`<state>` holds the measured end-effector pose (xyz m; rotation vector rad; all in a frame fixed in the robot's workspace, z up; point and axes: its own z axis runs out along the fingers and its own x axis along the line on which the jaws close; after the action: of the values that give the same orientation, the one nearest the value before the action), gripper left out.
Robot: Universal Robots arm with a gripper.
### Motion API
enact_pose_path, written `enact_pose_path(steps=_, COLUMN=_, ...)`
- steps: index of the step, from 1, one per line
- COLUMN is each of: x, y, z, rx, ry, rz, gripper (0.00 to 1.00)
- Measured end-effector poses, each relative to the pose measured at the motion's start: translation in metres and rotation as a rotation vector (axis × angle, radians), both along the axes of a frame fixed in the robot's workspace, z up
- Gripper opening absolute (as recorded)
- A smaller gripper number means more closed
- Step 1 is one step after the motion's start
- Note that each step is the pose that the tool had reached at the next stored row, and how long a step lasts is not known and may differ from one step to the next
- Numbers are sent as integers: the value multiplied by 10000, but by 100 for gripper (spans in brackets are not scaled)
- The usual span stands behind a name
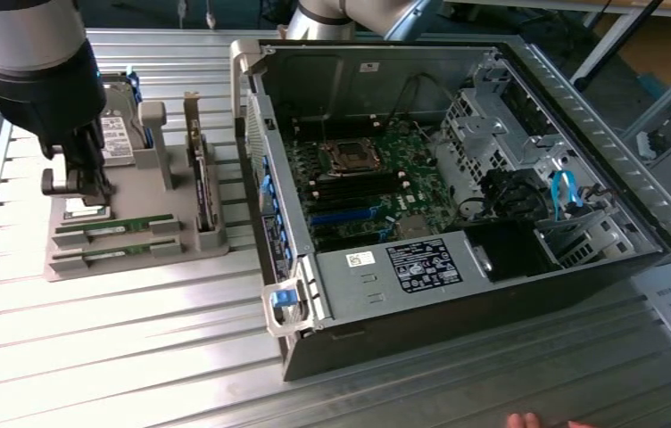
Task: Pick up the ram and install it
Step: 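Pick up the ram and move it above insertion slot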
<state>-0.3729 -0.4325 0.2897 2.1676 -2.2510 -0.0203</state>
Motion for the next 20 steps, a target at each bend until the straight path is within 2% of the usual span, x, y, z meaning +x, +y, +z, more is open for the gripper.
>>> enact_pose_path(steps=10, x=-1, y=0, z=-131, rx=0, ry=0, rz=0, gripper=24)
enact_pose_path(steps=20, x=-3, y=0, z=-308, rx=0, ry=0, rz=0, gripper=24)
